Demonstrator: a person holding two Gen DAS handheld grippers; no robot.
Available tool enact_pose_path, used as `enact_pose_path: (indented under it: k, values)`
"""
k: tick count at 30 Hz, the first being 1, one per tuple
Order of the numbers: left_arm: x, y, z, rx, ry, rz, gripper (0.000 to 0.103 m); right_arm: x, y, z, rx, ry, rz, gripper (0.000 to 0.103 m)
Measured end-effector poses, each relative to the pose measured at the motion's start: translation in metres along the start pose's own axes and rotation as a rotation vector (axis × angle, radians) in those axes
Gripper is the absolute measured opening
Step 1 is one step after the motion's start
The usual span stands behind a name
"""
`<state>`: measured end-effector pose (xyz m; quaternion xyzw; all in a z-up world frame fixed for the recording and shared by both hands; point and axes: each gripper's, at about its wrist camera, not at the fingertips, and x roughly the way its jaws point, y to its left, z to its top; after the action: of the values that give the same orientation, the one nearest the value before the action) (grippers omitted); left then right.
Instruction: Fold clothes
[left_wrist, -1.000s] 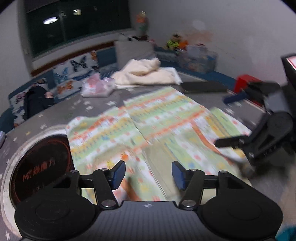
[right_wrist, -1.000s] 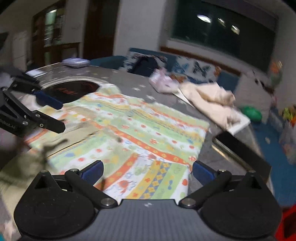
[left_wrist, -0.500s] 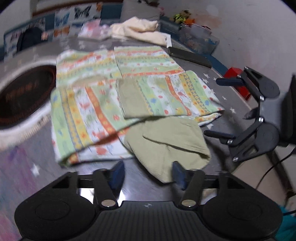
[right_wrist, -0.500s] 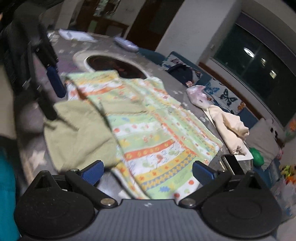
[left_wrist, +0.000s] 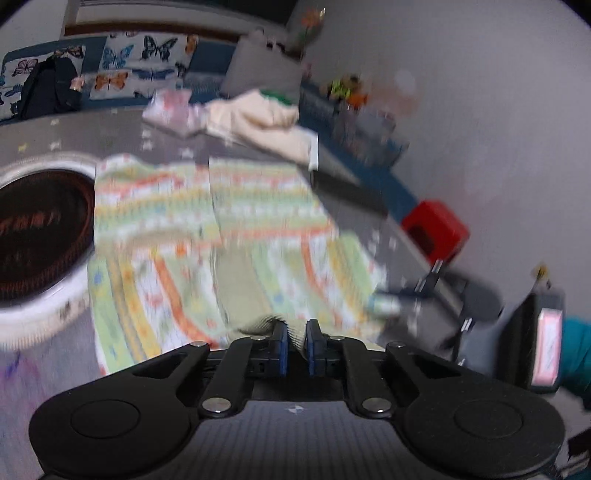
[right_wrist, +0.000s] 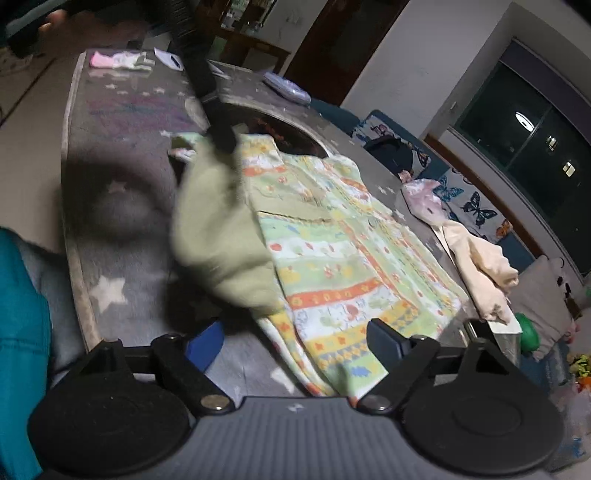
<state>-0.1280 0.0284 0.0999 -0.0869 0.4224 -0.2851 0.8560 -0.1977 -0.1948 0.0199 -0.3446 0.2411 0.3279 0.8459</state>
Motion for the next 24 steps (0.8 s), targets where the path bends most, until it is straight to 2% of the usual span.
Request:
enact_pose_path:
  k: [2,4,6,8,11,12,13,16,20,24]
  values:
    - [0.002,0.002,0.011,0.002,-0.02,-0.018,0.011,0.007,-0.001,0.005,0.034,-0.022,0.007,0.075]
    - [0.006,0.001,0.017,0.023,-0.032,-0.027,0.011,0.016,-0.004,0.013,0.085,-0.051,0.014,0.062]
    - [0.009,-0.001,0.019,0.059,-0.034,-0.036,0.012,0.023,-0.009,0.02,0.138,-0.073,0.021,0.054]
    - [0.007,-0.003,0.013,0.113,-0.033,-0.027,0.017,0.031,-0.02,0.028,0.218,-0.078,0.063,0.039]
    - [-0.002,-0.002,-0.004,0.2,-0.056,0.026,0.038,0.038,-0.041,0.032,0.352,-0.07,0.141,0.025]
    - [-0.005,-0.001,-0.009,0.229,-0.064,0.043,0.049,0.04,-0.048,0.032,0.395,-0.065,0.166,0.02]
    - [-0.008,-0.001,-0.016,0.26,-0.072,0.07,0.056,0.042,-0.054,0.032,0.434,-0.057,0.184,0.02]
    - [-0.016,-0.001,-0.036,0.352,-0.095,0.152,0.065,0.043,-0.065,0.031,0.506,-0.045,0.205,0.017]
    - [-0.004,-0.01,-0.054,0.525,-0.109,0.249,0.067,0.043,-0.067,0.031,0.537,-0.036,0.213,0.016]
    - [0.026,-0.017,-0.067,0.704,-0.095,0.335,0.067,0.042,-0.064,0.034,0.547,-0.032,0.202,0.014]
